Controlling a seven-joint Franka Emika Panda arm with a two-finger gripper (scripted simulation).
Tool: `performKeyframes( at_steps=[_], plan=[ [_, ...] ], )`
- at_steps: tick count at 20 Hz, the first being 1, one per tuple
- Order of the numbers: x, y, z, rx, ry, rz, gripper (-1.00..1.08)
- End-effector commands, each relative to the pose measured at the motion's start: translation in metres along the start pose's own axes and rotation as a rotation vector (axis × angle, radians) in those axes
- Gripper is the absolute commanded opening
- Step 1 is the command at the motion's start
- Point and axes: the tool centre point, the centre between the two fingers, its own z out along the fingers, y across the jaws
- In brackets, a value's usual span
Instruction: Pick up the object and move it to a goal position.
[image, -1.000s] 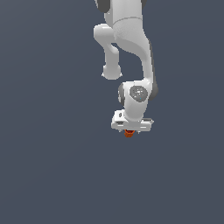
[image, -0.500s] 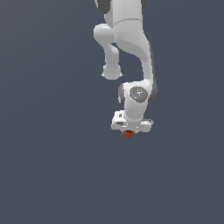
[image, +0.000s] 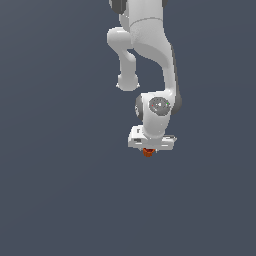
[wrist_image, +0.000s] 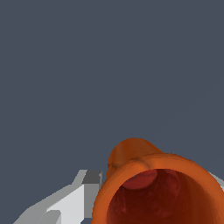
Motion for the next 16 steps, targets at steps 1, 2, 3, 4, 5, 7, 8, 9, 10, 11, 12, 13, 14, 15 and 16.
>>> performKeyframes(
  at_steps=[1, 2, 3, 4, 5, 7, 8, 9, 10, 11, 12, 13, 14, 15, 16],
  plan=[
    [0.003, -0.003, -0.01, 0.001, 0.002, 0.0, -1.0],
    [0.004, -0.004, -0.016, 0.001, 0.002, 0.0, -1.0],
    [0.006, -0.005, -0.021, 0.001, 0.002, 0.0, -1.0],
    [0.007, -0.007, -0.027, 0.001, 0.002, 0.0, -1.0],
    [0.009, -0.008, -0.034, 0.001, 0.002, 0.0, -1.0],
    [0.013, -0.012, -0.049, 0.001, 0.002, 0.0, -1.0],
    [0.015, -0.014, -0.058, 0.001, 0.002, 0.0, -1.0],
    [0.017, -0.016, -0.067, 0.001, 0.002, 0.0, -1.0],
    [0.019, -0.018, -0.076, 0.001, 0.002, 0.0, -1.0],
    [0.022, -0.02, -0.085, 0.001, 0.002, 0.0, -1.0],
    [0.024, -0.023, -0.095, 0.001, 0.002, 0.0, -1.0],
    [0.027, -0.025, -0.105, 0.001, 0.002, 0.0, -1.0],
    [0.03, -0.028, -0.114, 0.0, 0.001, 0.0, -1.0],
    [0.033, -0.03, -0.125, 0.0, 0.001, 0.0, -1.0],
    [0.036, -0.032, -0.135, 0.0, 0.001, 0.0, -1.0]
  ],
)
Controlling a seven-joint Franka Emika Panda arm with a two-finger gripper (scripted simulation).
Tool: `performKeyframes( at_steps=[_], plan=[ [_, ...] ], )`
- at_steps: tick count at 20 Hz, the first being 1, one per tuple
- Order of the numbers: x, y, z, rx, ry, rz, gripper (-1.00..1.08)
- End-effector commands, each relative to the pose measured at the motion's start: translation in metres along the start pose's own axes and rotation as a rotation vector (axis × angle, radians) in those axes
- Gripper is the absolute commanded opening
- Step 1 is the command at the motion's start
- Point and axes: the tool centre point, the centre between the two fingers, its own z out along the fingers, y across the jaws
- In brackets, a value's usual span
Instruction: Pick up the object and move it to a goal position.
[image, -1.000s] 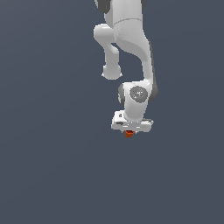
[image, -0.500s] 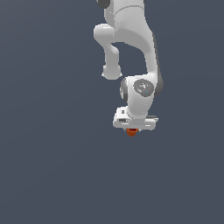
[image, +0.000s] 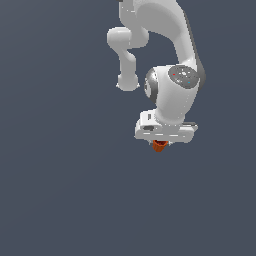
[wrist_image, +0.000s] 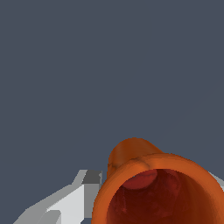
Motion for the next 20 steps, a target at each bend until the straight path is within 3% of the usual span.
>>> performKeyframes(
  at_steps=[1, 10, 20],
  plan=[
    [0.007, -0.006, -0.025, 0.0, 0.0, 0.0, -1.0],
    [0.025, -0.021, -0.084, 0.0, 0.0, 0.0, -1.0],
    [0.032, -0.026, -0.101, 0.0, 0.0, 0.0, -1.0]
  ],
)
